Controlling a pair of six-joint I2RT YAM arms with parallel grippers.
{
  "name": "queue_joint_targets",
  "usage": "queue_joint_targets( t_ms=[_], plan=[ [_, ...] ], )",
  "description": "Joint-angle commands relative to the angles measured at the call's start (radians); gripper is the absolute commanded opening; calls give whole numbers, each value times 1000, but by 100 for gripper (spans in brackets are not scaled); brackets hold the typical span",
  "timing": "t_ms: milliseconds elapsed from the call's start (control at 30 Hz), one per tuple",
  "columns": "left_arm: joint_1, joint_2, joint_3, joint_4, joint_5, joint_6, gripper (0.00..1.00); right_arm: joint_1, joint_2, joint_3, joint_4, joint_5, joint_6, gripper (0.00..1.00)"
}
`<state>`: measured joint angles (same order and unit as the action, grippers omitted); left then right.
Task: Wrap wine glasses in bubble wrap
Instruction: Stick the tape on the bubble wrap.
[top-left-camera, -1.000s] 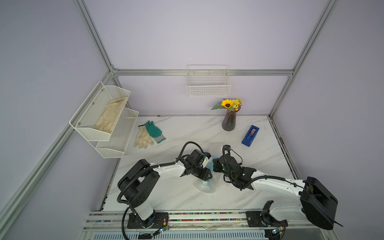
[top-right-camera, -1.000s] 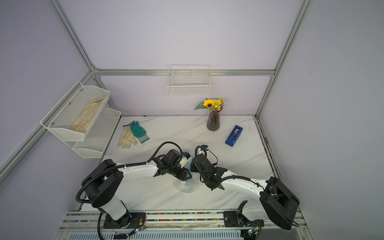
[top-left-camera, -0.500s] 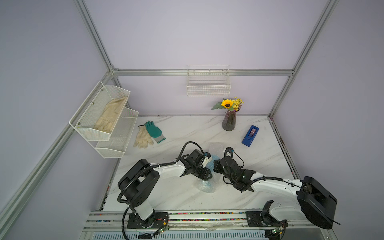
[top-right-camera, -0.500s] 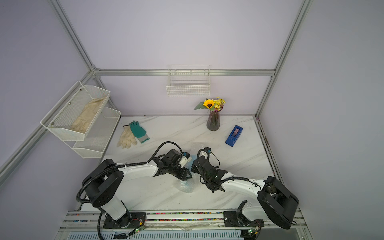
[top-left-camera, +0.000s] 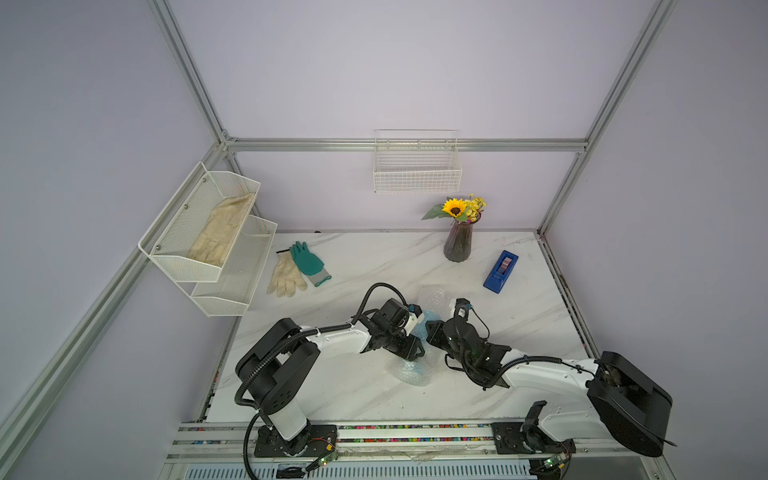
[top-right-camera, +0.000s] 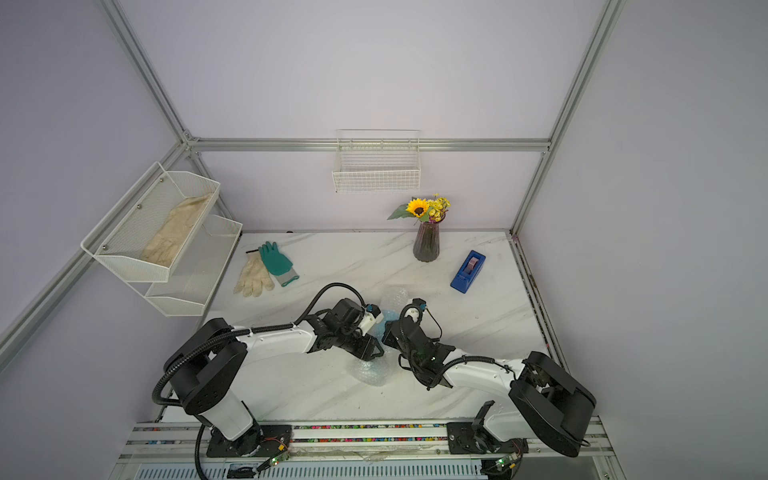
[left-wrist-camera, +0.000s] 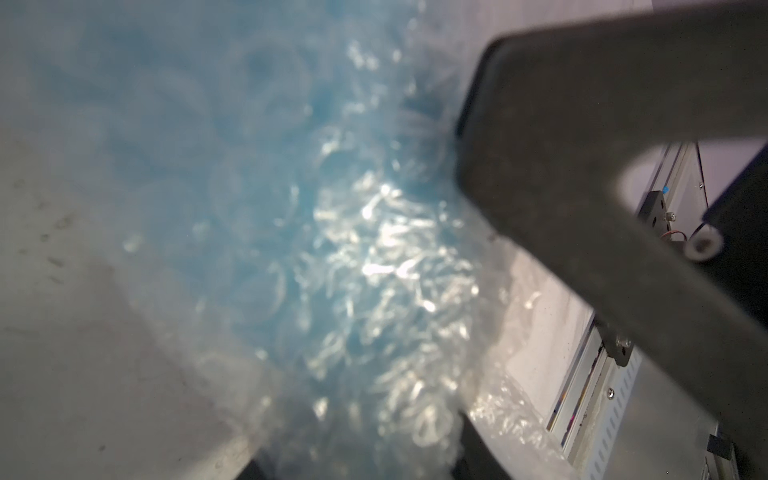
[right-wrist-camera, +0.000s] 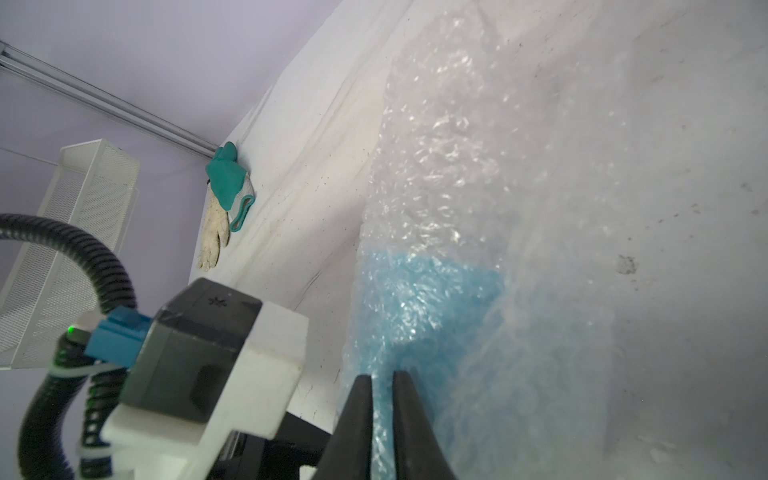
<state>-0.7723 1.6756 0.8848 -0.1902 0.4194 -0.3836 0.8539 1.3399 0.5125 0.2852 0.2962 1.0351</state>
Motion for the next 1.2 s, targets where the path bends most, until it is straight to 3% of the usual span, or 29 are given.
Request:
queue_joint_targets(
  t_ms=[0, 400, 633, 1167],
  plan=[
    [2, 10, -36, 34, 19, -12, 41, 5, -19, -42, 32, -19, 55, 18],
    [1, 12, -38, 36, 19, -15, 41, 2, -49, -35, 111, -95, 76, 45],
    [2, 12, -37, 38, 19, -15, 41, -37, -132, -26, 111, -114, 71, 46],
    [2, 18, -38, 43, 21, -18, 41, -178, -252, -13, 22, -284, 4, 44]
  ],
)
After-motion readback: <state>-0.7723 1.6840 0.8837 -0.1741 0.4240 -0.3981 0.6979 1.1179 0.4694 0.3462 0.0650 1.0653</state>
